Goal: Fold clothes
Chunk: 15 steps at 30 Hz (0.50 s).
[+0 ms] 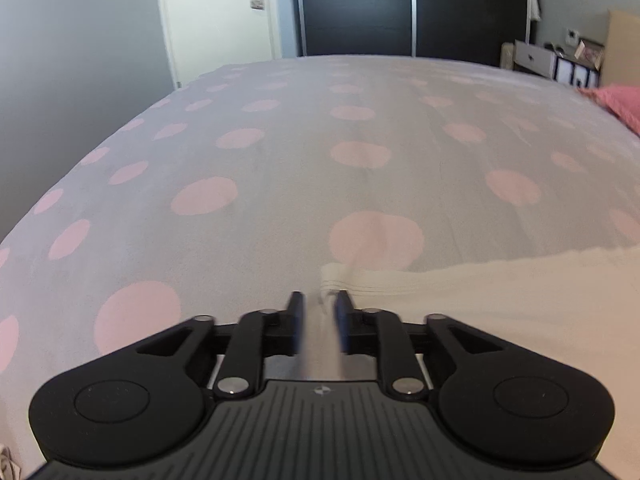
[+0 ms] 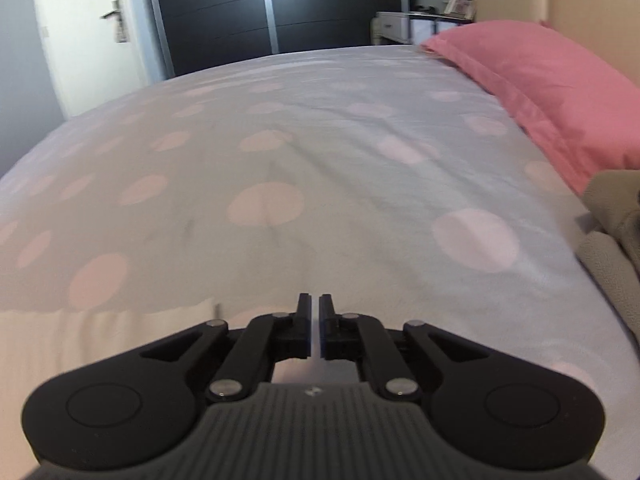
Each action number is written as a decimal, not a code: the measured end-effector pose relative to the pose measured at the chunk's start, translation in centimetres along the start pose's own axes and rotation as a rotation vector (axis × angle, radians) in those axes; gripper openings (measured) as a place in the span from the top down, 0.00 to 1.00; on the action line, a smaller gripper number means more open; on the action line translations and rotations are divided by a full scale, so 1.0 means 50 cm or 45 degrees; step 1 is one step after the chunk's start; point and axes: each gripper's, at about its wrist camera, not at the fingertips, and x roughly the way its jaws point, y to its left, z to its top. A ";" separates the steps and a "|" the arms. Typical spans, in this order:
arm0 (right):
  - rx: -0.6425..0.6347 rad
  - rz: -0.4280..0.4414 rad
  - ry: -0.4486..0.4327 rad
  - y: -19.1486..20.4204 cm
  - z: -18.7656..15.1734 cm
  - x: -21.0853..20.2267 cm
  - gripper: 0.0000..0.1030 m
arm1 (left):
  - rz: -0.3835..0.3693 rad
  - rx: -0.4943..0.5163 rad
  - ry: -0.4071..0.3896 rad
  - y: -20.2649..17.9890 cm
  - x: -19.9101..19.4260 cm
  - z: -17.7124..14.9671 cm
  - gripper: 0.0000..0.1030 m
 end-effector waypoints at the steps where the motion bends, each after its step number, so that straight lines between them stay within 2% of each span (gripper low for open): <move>1: 0.006 0.042 0.000 0.004 -0.003 -0.004 0.69 | -0.004 -0.020 0.004 0.007 0.000 0.000 0.72; 3: 0.013 0.115 -0.007 0.017 -0.006 -0.007 0.62 | -0.012 -0.061 0.012 0.021 0.001 -0.001 0.72; 5: -0.013 0.156 -0.006 0.042 -0.007 0.000 0.62 | -0.025 -0.083 0.038 0.022 0.009 -0.003 0.72; 8: -0.079 0.146 0.054 0.083 -0.022 0.030 0.64 | -0.033 -0.112 0.045 0.021 0.016 -0.005 0.72; 9: -0.107 0.124 0.062 0.093 -0.028 0.035 0.80 | -0.037 -0.122 0.046 0.021 0.017 -0.004 0.72; 10: -0.137 0.095 0.065 0.102 -0.034 0.039 0.96 | -0.054 -0.105 0.035 0.017 0.014 -0.002 0.91; 11: -0.158 0.067 0.032 0.107 -0.037 0.034 0.96 | -0.071 -0.088 0.025 0.014 0.010 0.000 1.00; 12: -0.175 0.038 -0.015 0.110 -0.038 0.024 0.97 | -0.052 -0.050 -0.015 0.004 0.001 0.002 1.00; 15: -0.199 -0.009 -0.046 0.113 -0.032 0.022 0.97 | -0.035 0.010 -0.102 -0.018 -0.022 0.015 1.00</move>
